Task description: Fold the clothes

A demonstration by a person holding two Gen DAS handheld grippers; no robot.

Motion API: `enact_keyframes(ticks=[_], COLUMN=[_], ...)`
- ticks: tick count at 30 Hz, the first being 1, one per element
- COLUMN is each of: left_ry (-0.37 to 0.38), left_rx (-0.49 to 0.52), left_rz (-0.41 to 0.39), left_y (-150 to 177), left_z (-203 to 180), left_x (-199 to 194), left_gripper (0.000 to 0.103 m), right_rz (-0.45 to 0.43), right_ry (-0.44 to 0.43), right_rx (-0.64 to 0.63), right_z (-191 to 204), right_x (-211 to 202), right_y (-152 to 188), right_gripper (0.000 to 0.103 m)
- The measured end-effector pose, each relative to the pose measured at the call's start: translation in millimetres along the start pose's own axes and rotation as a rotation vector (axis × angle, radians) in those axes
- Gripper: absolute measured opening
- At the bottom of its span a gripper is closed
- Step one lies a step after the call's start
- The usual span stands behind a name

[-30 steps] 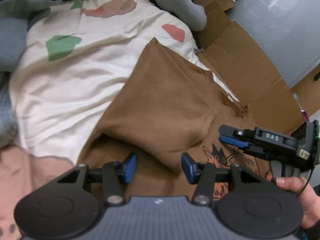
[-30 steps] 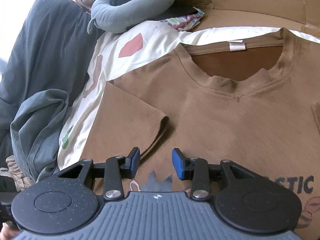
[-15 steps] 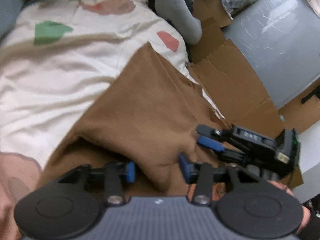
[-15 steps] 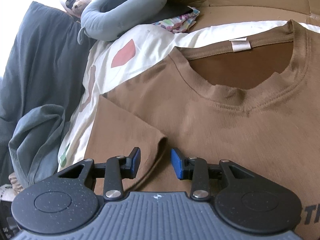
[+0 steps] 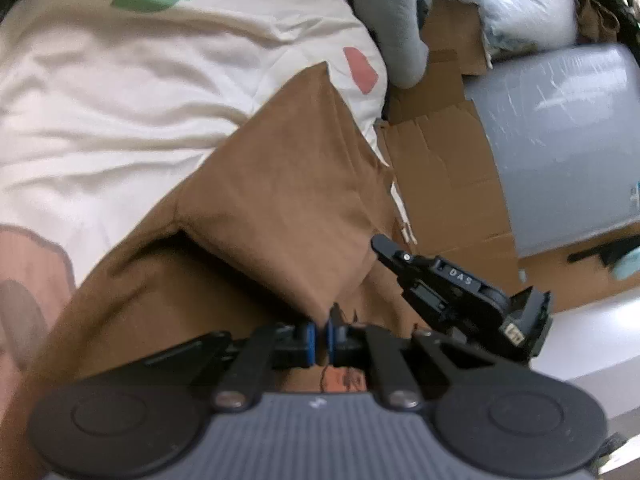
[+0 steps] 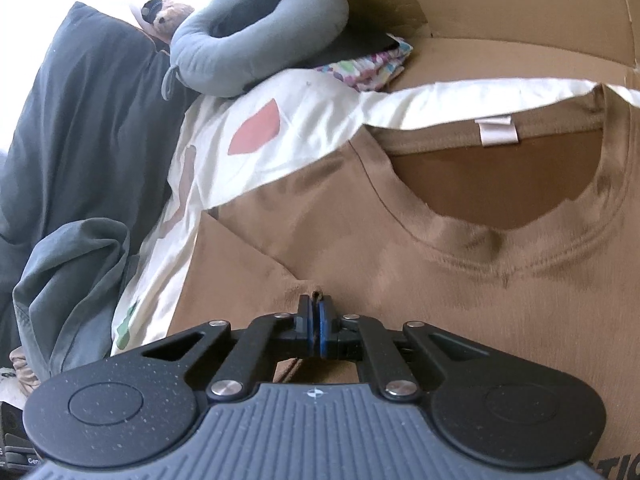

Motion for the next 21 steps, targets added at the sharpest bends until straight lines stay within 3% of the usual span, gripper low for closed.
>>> enact_keyframes(ticks=[9,12,14,17,19,21], left_ry=[-0.048,-0.059,-0.063,-0.07,-0.061,-0.051], left_rx=[-0.102,-0.067,-0.037,-0.011,-0.024,-0.038], left_rz=[0.059,0.037,0.016,-0.033,-0.042,-0.041], left_y=[8.9,6.8,3.8,-2.9,-3.6,-3.4], left_z=[20.7,16.4,13.4,8.1,9.2,11.1], left_x=[1.7,-3.8,-9.5,-10.1,-7.0,-2.7], left_gripper=[0.007,0.015,0.027,0.033,0.031,0.023], right_rz=[0.006,0.017,0.021,0.019,0.019,0.019], right_ry=[0.032,0.033,0.033,0.036,0.033,0.03], right_rx=[-0.036,-0.023,-0.017,-0.015,-0.019,-0.025], right_z=[2.3,1.0,0.3,-0.7,-0.1,0.9], right_x=[5.8,7.2,6.9,5.5,5.8,6.4], right_y=[1.9,2.5,2.9,3.3,3.6,3.8], right_gripper=[0.003,0.004,0.005,0.008,0.008,0.008])
Point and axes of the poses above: each gripper's, at about its wrist camera, not at the fingertips, and x roughly the way its jaws point, z to its left, y to its underside, the point moved 3 cm from there along x, roughly the way its jaws point, and after that the axes turned 15 degrees about -z, right-handed, at the moved point
